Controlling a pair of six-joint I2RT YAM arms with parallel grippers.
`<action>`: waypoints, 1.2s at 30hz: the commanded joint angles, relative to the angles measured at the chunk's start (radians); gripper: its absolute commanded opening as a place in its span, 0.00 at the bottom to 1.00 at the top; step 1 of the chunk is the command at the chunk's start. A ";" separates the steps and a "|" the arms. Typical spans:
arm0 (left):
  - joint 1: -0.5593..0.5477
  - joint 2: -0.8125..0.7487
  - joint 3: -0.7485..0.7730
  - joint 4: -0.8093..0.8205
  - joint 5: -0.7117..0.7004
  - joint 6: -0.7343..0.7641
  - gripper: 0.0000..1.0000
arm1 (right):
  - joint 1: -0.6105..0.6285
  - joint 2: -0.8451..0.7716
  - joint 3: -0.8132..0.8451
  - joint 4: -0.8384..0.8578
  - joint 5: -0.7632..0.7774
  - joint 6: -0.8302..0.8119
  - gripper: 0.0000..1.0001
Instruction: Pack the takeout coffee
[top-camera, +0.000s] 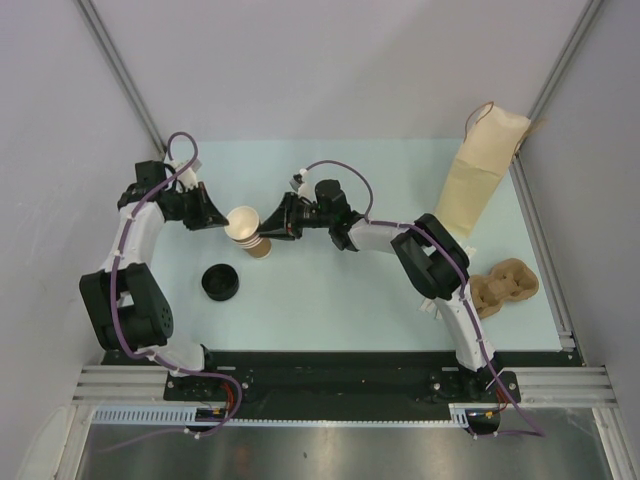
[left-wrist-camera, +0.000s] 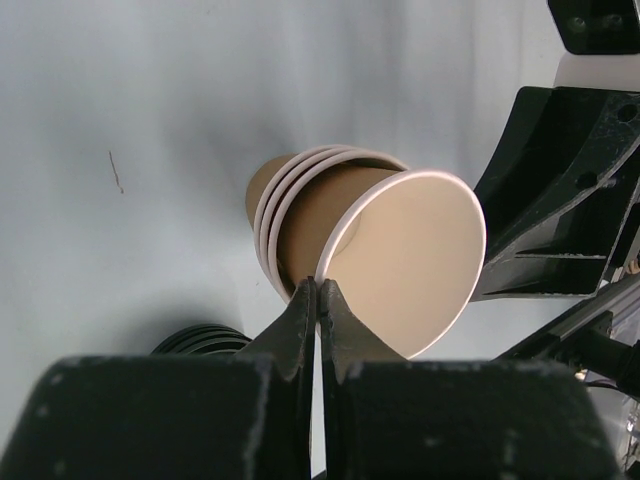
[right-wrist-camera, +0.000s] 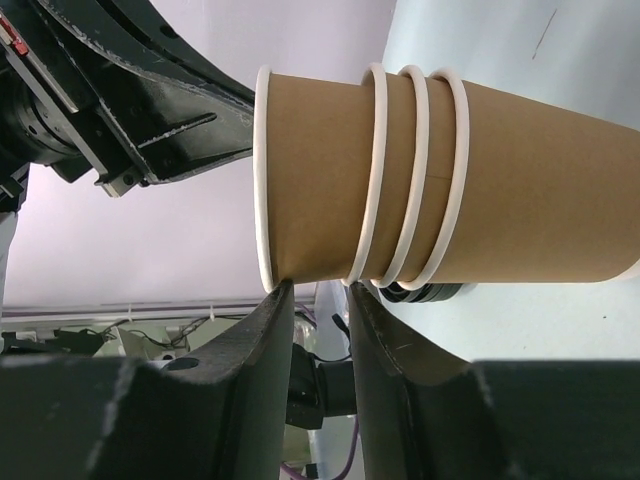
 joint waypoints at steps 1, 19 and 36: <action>-0.005 -0.045 0.011 -0.006 0.047 -0.007 0.00 | 0.006 0.011 0.050 0.013 0.004 -0.006 0.34; 0.006 -0.007 0.265 -0.109 0.119 -0.006 0.00 | -0.034 -0.082 0.044 -0.097 -0.020 -0.135 0.45; -0.142 -0.122 0.293 -0.310 0.071 0.236 0.00 | -0.187 -0.478 -0.028 -0.618 -0.079 -0.533 0.83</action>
